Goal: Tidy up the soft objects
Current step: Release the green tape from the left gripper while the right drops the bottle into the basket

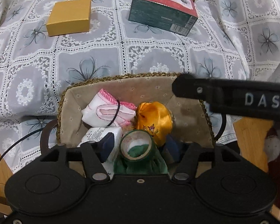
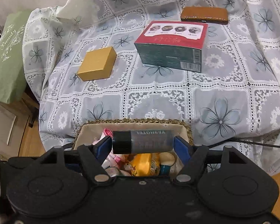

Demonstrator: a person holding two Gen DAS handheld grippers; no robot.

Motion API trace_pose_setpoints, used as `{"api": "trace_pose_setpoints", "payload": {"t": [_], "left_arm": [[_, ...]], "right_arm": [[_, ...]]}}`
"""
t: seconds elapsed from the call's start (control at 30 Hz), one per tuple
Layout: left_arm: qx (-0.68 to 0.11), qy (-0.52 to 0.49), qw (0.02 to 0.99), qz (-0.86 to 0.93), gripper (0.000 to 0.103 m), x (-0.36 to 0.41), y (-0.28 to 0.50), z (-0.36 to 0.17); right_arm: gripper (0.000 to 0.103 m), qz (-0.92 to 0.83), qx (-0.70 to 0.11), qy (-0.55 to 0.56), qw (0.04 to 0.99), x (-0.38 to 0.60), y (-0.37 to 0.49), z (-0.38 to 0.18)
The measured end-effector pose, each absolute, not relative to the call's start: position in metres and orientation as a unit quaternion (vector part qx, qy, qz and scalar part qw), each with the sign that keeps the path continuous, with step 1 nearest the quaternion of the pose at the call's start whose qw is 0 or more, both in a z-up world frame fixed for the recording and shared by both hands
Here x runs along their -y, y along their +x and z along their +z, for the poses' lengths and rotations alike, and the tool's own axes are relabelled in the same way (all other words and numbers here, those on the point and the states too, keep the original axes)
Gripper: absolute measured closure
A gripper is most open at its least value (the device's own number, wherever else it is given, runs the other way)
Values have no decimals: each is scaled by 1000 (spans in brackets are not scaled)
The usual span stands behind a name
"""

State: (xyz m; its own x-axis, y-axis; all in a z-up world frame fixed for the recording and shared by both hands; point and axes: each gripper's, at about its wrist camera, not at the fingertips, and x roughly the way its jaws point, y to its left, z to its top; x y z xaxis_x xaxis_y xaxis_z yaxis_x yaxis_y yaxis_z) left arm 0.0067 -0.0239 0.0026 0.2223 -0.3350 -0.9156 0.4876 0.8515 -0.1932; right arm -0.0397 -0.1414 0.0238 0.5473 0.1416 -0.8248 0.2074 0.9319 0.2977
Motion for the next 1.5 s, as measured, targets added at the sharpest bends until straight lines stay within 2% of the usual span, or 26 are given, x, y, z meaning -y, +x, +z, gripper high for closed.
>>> {"api": "trace_pose_setpoints", "payload": {"t": [0.33, 0.53, 1.0, 1.03, 1.13, 1.2, 1.3, 1.37, 1.5], "left_arm": [[-550, 70, 802, -222, 42, 13, 8, 6], [-533, 72, 823, -184, 38, 2, 7, 14], [-541, 62, 825, -149, 36, -6, 1, 14], [-541, 61, 826, -148, 35, -5, 0, 14], [-535, 57, 831, -139, 22, -7, -4, 17], [-529, 58, 835, -138, 21, -7, -7, 19], [-519, 55, 843, -132, 21, -8, -12, 24], [-513, 57, 847, -127, 15, -9, -16, 26], [-499, 66, 856, -119, 15, -7, -28, 30]], "right_arm": [[26, -39, -476, 153, 865, 140, -45, 23], [21, -47, -479, 125, 868, 136, -55, 24], [9, -55, -495, 111, 860, 128, -77, 21], [8, -55, -495, 111, 860, 127, -79, 21], [4, -57, -491, 110, 862, 125, -85, 23], [0, -61, -487, 109, 864, 124, -89, 25], [0, -68, -482, 113, 866, 125, -97, 26], [0, -76, -481, 117, 865, 126, -102, 27], [0, -82, -478, 122, 866, 129, -113, 28]]}}
